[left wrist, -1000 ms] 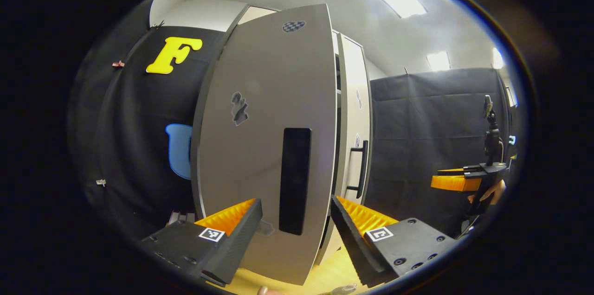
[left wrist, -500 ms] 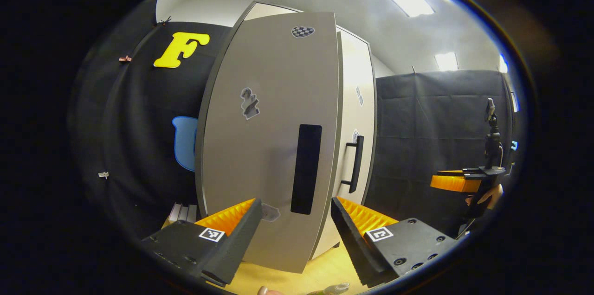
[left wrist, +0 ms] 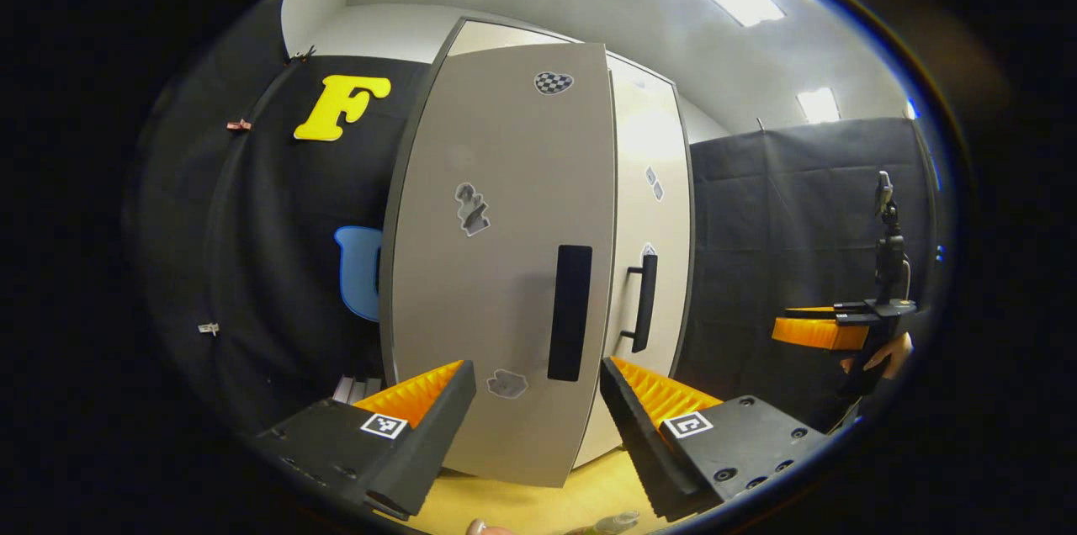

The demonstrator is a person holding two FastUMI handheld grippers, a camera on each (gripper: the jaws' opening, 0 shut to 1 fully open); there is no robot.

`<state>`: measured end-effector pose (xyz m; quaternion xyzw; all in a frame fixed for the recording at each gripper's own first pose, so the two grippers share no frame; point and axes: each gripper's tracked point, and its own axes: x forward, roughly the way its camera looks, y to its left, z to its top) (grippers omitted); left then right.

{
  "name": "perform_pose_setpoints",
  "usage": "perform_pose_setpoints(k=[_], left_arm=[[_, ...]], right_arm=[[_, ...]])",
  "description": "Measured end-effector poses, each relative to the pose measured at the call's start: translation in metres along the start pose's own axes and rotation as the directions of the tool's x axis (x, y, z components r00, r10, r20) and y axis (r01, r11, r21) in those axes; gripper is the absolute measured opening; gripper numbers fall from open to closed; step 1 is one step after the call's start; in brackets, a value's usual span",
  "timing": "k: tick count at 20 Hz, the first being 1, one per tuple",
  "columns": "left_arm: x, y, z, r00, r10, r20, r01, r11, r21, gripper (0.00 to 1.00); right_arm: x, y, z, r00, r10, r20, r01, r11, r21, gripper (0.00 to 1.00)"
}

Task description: Grasp the bottle in the cabinet with the left hand and place it on the coaster, then close the right door with the right hand and the left door with the left hand.

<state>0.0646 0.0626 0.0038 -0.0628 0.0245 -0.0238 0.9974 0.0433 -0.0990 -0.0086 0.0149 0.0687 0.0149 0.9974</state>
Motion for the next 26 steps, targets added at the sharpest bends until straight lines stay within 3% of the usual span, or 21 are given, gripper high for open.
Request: perform_pose_setpoints(k=[26], left_arm=[[-0.012, -0.008, -0.002, 1.000, 0.021, 0.016, -0.021, 1.000, 0.004, 0.95]], right_arm=[[-0.003, 0.009, 0.006, 0.999, 0.036, 0.033, -0.036, 0.999, 0.017, 0.99]])
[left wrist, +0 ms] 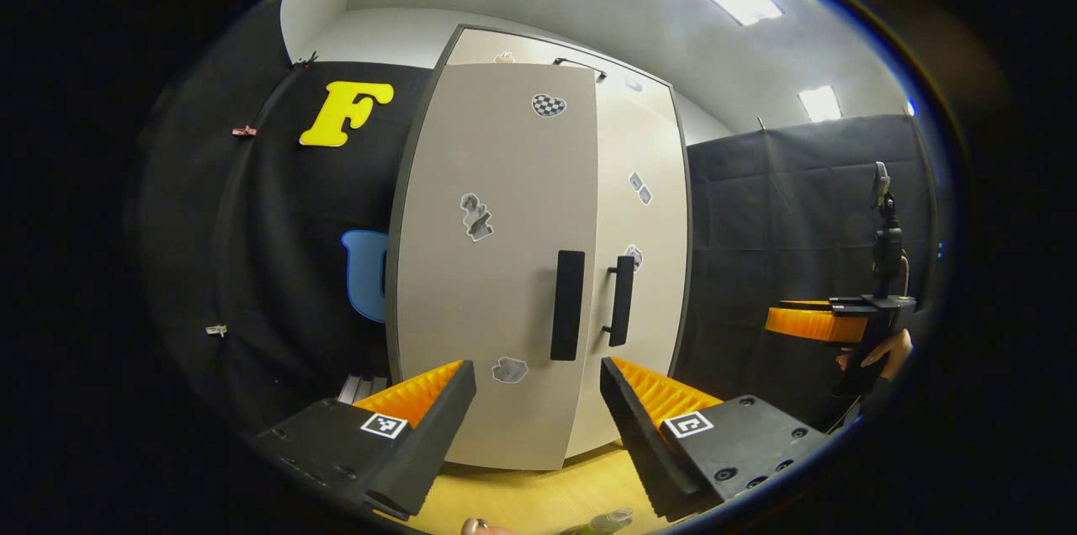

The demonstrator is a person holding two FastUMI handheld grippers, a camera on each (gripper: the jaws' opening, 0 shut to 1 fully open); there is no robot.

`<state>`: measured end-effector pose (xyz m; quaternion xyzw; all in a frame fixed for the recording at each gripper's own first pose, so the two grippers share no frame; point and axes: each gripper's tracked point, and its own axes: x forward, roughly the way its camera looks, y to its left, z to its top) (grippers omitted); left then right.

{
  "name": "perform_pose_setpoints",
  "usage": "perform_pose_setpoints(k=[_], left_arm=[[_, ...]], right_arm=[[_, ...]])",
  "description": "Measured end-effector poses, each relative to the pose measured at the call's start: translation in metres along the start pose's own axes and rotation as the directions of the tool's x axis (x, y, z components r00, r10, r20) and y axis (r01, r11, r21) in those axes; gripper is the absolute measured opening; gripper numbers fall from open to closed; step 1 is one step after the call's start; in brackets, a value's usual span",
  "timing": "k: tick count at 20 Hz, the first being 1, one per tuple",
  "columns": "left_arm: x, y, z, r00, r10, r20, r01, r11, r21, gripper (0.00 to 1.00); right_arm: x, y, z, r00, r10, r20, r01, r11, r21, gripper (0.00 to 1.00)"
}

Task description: Grasp the bottle in the cabinet with the left hand and place it on the coaster, then close the right door with the right hand and the left door with the left hand.

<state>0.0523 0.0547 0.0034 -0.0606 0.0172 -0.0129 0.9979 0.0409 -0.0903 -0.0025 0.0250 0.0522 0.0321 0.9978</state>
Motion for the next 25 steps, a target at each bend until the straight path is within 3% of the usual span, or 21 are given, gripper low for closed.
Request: perform_pose_setpoints(k=[25], left_arm=[[-0.005, -0.012, -0.004, 1.000, 0.000, -0.007, 0.000, 1.000, 0.017, 0.95]], right_arm=[[-0.005, 0.008, -0.005, 0.999, 0.030, -0.015, -0.031, 0.999, -0.010, 0.99]])
